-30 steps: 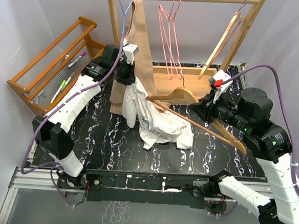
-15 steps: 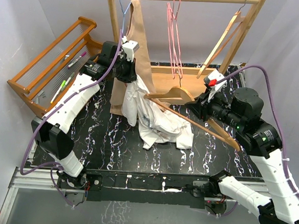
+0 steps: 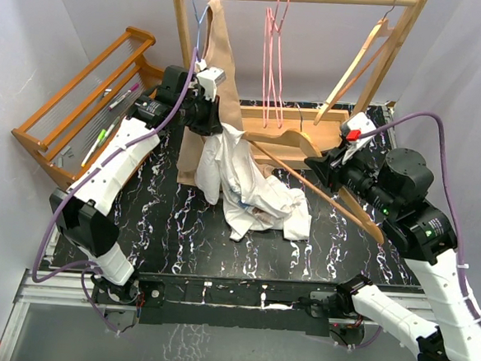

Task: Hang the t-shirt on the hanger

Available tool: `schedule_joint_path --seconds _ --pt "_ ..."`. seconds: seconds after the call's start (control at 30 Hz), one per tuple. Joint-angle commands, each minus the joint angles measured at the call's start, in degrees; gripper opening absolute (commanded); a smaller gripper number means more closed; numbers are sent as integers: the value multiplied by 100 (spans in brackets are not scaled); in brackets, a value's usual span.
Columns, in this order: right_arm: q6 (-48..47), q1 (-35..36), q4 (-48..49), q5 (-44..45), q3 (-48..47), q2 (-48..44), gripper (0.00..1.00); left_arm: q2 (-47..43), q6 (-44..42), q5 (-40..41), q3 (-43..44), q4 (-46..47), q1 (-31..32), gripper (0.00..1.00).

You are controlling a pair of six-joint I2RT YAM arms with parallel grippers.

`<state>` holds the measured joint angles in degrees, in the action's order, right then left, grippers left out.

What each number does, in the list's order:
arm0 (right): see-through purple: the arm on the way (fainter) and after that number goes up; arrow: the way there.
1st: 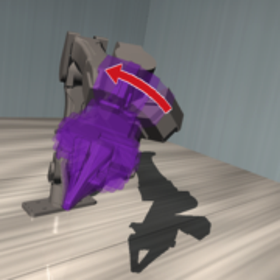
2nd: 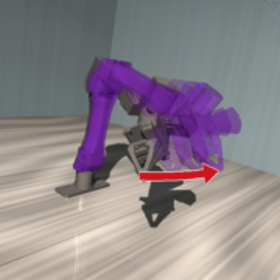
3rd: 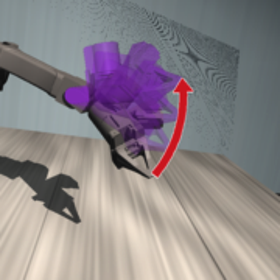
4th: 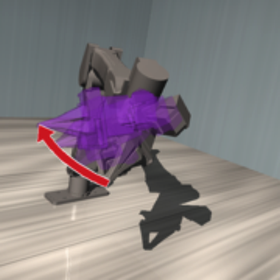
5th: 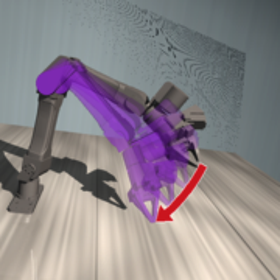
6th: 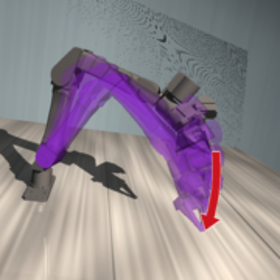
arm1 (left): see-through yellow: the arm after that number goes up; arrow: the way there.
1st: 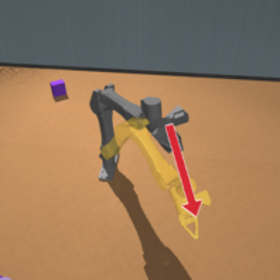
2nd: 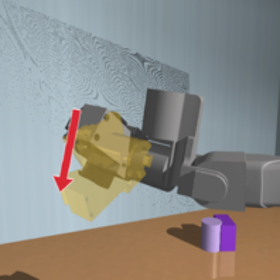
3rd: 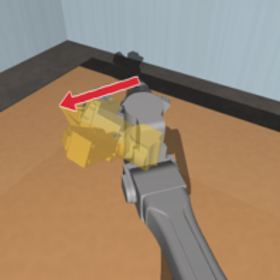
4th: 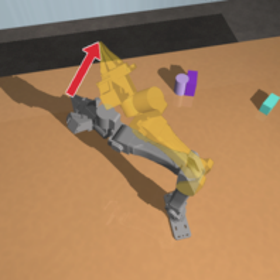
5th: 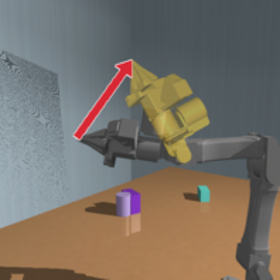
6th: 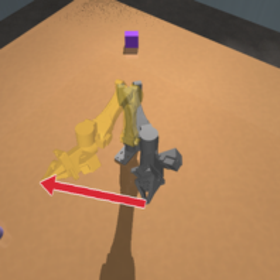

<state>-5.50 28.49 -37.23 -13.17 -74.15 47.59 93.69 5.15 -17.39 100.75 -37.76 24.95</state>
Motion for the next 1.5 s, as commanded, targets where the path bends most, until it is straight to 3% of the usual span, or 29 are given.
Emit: schedule_joint_path --seconds 0.0,0.37,0.83,1.0,1.47 --pt "-2 5 677 -50 15 -6 8 37 -38 -386 363 -216 -21 0" --pt "77 -1 1113 -743 440 -204 8 261 -218 -555 859 -496 10 0" --pt "208 6 1734 -464 863 -808 8 -94 -777 -840 700 -1163 52 0" --pt "282 7 1876 -737 1033 -823 8 -197 -859 -869 765 -1299 54 0" --pt "365 7 2354 -920 1504 -905 8 34 -1151 -1279 2111 -2262 74 0"
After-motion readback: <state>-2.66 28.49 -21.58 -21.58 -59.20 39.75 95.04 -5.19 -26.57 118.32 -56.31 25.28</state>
